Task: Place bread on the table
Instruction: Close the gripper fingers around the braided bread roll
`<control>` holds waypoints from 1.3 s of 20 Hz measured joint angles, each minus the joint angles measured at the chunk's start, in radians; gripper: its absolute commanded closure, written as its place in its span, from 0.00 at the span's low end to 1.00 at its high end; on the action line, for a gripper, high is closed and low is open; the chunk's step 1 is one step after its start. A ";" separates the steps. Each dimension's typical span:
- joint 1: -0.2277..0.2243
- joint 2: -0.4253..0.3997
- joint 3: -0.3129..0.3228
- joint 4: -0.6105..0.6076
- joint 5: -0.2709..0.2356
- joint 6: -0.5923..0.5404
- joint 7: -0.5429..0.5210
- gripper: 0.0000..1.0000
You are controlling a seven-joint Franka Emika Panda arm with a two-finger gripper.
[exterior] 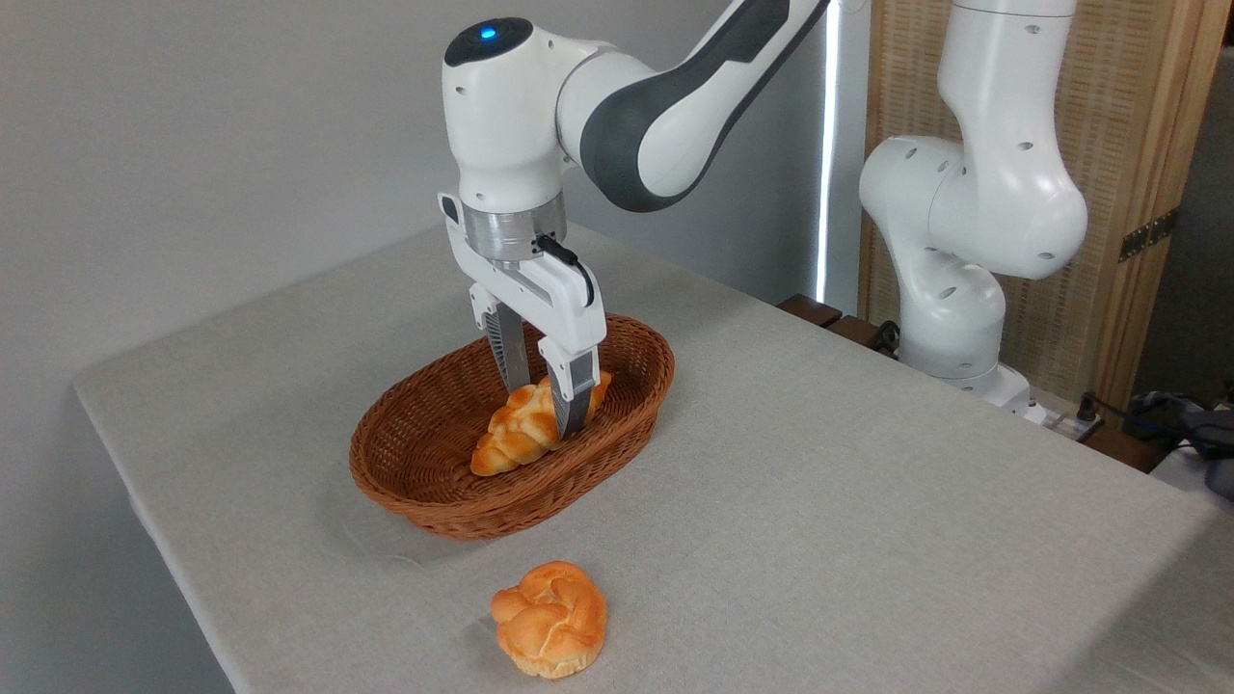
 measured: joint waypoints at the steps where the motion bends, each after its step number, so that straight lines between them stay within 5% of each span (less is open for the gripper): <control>1: 0.000 0.002 0.000 0.000 0.000 0.000 0.000 0.32; 17: -0.001 0.005 -0.002 0.000 0.000 0.000 0.000 0.36; 26: -0.001 0.005 -0.002 0.000 0.000 0.000 0.001 0.48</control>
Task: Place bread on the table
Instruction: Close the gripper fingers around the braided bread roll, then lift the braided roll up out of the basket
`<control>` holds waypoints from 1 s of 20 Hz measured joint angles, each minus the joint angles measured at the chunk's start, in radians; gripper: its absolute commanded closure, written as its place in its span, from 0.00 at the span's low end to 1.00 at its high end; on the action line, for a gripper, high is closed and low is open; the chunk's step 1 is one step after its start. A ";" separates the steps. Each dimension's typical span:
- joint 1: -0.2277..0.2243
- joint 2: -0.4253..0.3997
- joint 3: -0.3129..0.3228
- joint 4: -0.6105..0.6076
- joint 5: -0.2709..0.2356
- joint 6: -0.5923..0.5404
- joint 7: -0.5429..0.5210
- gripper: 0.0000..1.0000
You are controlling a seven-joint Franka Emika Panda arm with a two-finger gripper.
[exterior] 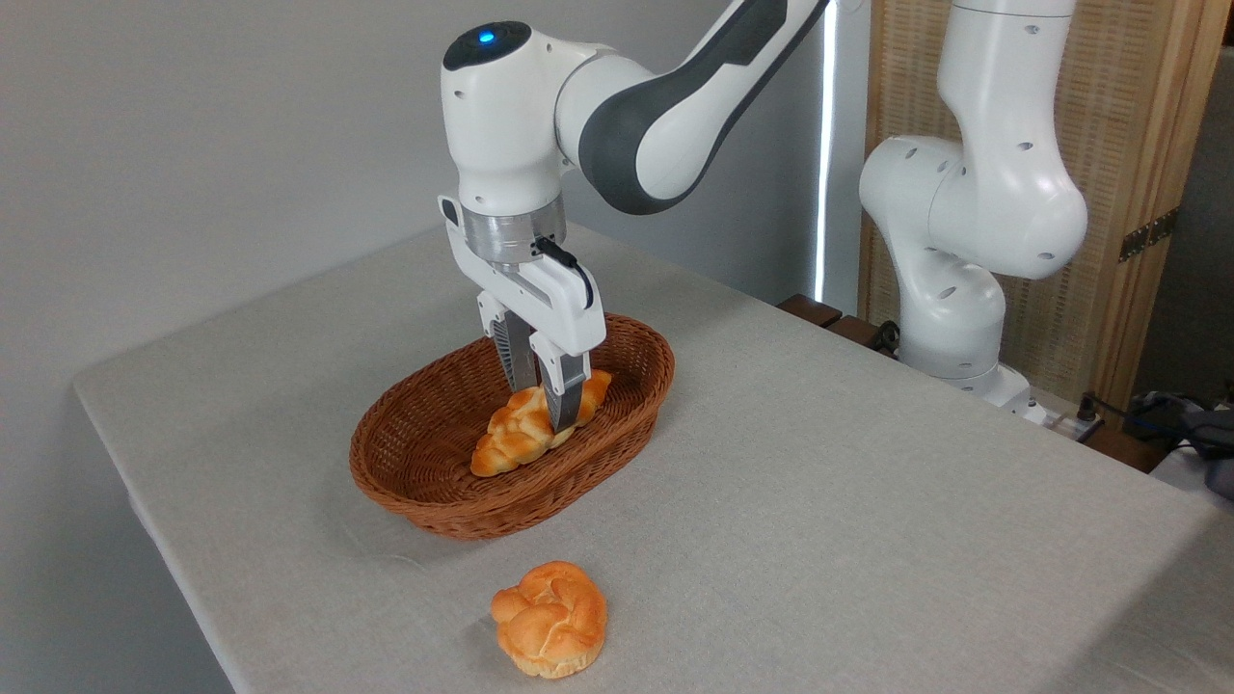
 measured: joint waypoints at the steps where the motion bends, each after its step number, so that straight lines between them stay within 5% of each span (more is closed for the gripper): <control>1: 0.000 0.000 0.000 0.000 0.000 0.000 0.001 0.50; 20: 0.000 -0.010 0.009 0.008 0.000 0.000 0.003 0.61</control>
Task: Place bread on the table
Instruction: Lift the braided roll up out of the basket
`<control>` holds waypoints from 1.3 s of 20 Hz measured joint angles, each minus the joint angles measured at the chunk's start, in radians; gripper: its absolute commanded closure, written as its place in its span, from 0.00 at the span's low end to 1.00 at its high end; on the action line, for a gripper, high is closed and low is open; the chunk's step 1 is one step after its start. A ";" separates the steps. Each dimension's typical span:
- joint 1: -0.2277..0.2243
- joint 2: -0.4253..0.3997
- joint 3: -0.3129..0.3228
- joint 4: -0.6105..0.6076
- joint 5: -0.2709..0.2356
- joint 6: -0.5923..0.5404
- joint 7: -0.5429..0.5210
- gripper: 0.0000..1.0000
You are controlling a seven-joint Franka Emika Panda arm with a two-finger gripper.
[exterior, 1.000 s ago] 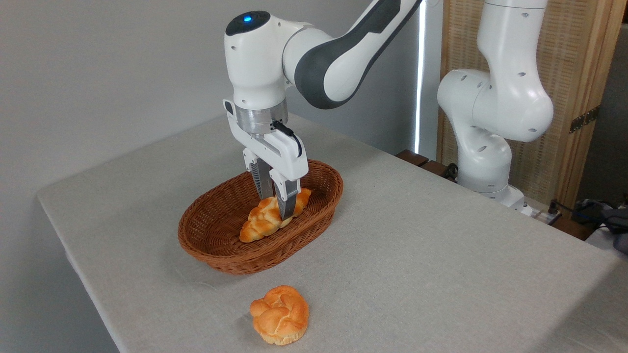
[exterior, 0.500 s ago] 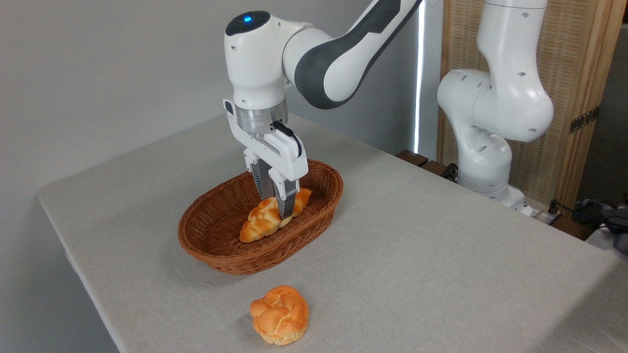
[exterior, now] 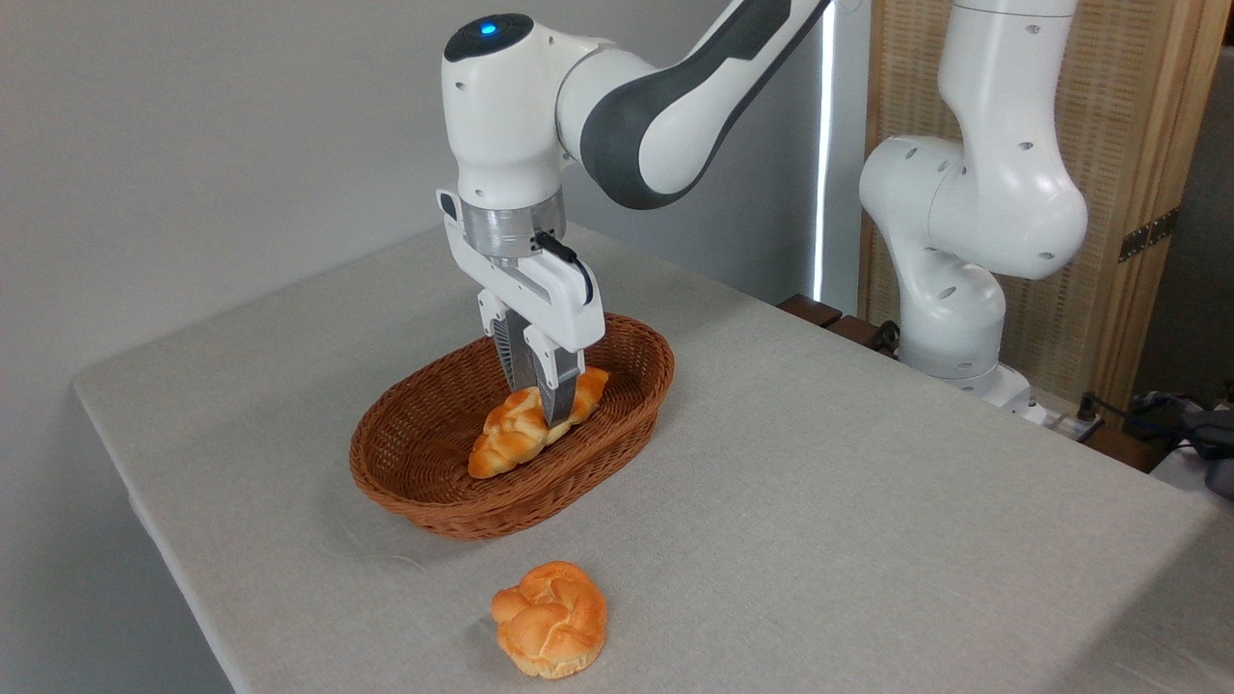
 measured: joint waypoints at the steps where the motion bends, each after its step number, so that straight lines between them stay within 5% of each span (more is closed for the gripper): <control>1: 0.000 -0.001 0.001 0.004 0.000 0.000 0.000 0.61; 8: 0.001 -0.003 0.024 0.081 0.000 -0.020 0.000 0.61; 16: 0.002 -0.004 0.103 0.232 0.013 -0.278 0.100 0.60; 20: 0.006 -0.010 0.209 0.311 0.059 -0.409 0.219 0.59; 26: 0.006 -0.004 0.286 0.319 0.167 -0.426 0.313 0.52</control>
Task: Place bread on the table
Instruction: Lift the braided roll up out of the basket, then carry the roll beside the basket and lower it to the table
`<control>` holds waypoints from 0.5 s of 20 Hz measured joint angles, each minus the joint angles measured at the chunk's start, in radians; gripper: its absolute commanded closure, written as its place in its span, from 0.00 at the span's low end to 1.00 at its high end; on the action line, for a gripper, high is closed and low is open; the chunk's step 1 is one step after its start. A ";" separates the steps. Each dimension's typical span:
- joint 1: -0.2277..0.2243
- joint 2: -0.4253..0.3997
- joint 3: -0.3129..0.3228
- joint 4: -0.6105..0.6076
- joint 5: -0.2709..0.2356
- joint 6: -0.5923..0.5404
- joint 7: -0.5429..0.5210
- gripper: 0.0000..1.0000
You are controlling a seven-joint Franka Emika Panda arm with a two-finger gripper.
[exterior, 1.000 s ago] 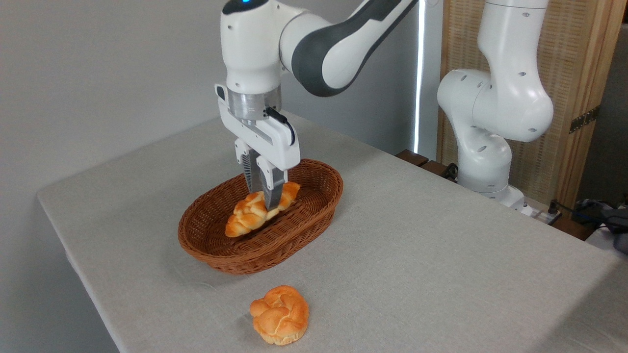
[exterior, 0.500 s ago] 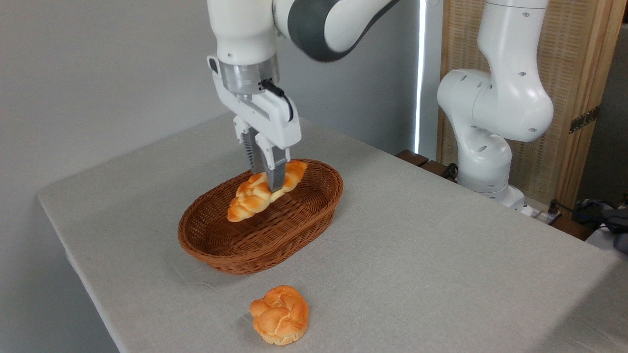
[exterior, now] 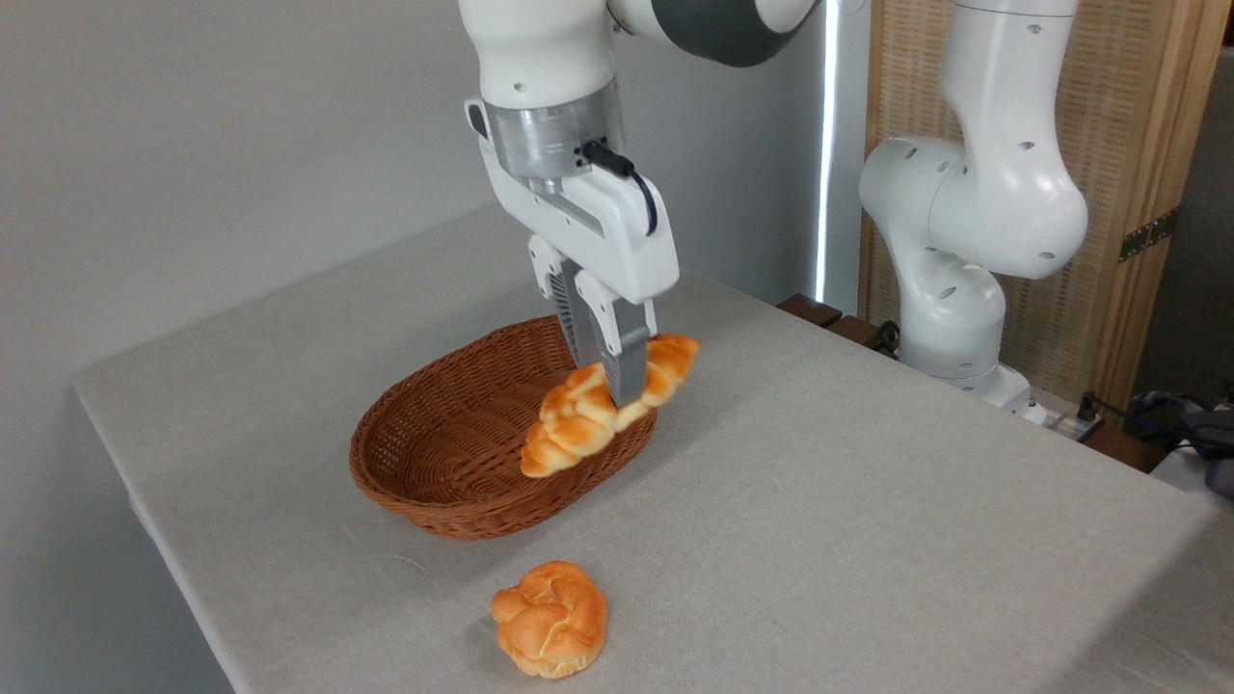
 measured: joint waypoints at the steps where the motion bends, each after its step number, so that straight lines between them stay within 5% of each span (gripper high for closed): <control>1: 0.000 0.002 0.003 -0.001 0.008 0.000 0.004 0.49; 10: -0.001 0.012 0.020 -0.012 0.187 -0.092 0.083 0.48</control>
